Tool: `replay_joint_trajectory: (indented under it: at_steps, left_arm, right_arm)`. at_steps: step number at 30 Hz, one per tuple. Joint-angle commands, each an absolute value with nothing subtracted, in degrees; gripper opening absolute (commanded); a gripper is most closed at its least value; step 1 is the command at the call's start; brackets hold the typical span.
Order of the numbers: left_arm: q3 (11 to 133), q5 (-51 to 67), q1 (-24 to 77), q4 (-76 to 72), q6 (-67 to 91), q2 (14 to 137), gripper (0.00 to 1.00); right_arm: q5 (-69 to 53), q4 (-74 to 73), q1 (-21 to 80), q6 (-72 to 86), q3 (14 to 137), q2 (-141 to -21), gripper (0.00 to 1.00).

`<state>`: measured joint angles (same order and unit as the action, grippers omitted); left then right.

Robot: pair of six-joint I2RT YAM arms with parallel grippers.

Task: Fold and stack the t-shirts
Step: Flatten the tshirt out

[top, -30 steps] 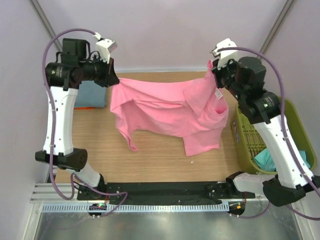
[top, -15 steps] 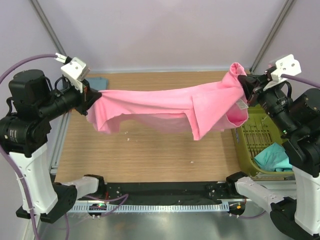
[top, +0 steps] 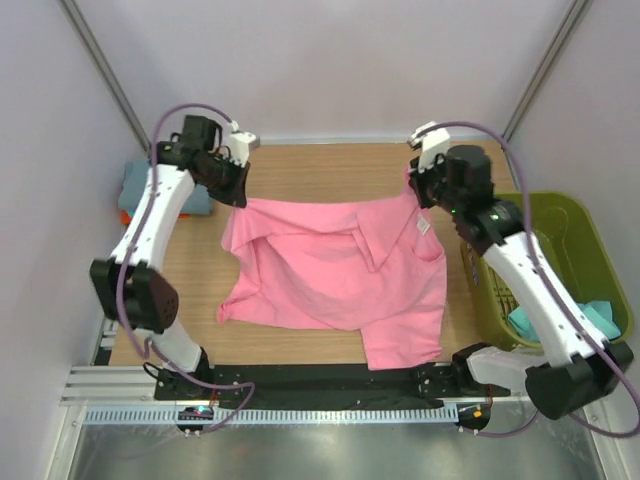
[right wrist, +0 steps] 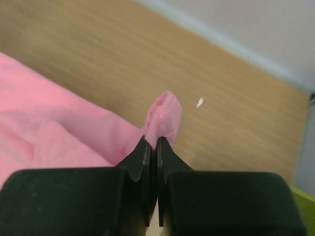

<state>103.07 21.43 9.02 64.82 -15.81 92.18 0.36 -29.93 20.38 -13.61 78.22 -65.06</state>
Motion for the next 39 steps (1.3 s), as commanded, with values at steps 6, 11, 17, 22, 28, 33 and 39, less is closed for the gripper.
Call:
replay_joint_trajectory:
  at_steps: [6, 11, 17, 22, 28, 33, 39]
  left_arm:
    - [111.7, 22.9, 7.5, 54.1, -10.1, 121.1, 0.01]
    - [133.0, 18.7, 6.6, 56.0, -5.9, 134.9, 0.37]
    - [121.3, 13.8, 5.1, 53.9, -4.3, 127.7, 0.53]
    - [100.1, 18.1, 0.3, 52.8, -0.4, 110.5, 0.52]
    - [92.1, 28.7, -3.4, 59.8, -5.2, 109.1, 0.43]
    - [97.8, 41.0, -7.6, 63.8, -2.6, 117.4, 0.4]
    - [92.9, 41.1, -8.3, 58.5, 1.1, 117.3, 0.39]
  right_arm:
    - [-2.5, -15.8, 14.7, -6.6, 67.6, -85.5, 0.01]
    - [-3.5, -13.8, 9.9, -3.7, 81.8, -101.9, 0.01]
    - [-5.0, -12.0, 9.1, -3.4, 88.5, -110.7, 0.01]
    - [-6.1, -12.4, 9.0, -2.1, 86.8, -108.4, 0.01]
    - [-6.0, -10.4, 9.1, -3.2, 85.1, -108.4, 0.01]
    - [-7.6, -12.5, 9.0, -3.1, 89.3, -110.0, 0.01]
    - [-8.5, -12.9, 9.0, -2.4, 90.8, -110.2, 0.01]
